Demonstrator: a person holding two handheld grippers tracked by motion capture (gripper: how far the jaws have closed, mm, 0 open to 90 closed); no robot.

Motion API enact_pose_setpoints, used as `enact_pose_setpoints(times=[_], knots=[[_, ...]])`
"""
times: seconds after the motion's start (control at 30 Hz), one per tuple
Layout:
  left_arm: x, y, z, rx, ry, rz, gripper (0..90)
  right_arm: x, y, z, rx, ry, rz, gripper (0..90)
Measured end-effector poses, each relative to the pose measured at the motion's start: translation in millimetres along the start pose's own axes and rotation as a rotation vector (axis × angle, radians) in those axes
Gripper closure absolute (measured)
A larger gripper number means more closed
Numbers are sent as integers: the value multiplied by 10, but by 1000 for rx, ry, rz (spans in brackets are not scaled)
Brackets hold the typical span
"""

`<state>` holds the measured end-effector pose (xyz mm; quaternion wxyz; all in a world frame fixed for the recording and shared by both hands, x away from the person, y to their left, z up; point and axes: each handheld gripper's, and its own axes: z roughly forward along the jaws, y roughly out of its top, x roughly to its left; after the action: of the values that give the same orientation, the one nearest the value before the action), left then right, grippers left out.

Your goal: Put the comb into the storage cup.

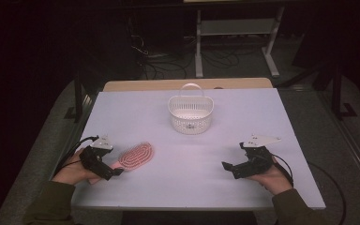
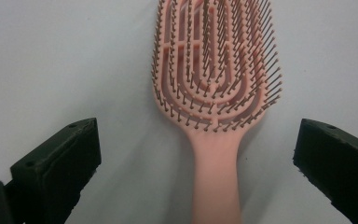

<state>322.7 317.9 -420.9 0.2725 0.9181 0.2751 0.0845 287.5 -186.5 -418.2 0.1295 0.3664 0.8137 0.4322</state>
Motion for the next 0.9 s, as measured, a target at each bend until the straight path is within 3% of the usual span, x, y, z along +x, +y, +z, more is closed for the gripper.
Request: enact_pose_setpoints(times=[0.33,0.9], knots=[[-2,-5,-2,10,6,8,76,1,0,0,0,0,0,0],[-26,-4,-19,36,-18,22,291,0,-1,1,4,4,1,0]])
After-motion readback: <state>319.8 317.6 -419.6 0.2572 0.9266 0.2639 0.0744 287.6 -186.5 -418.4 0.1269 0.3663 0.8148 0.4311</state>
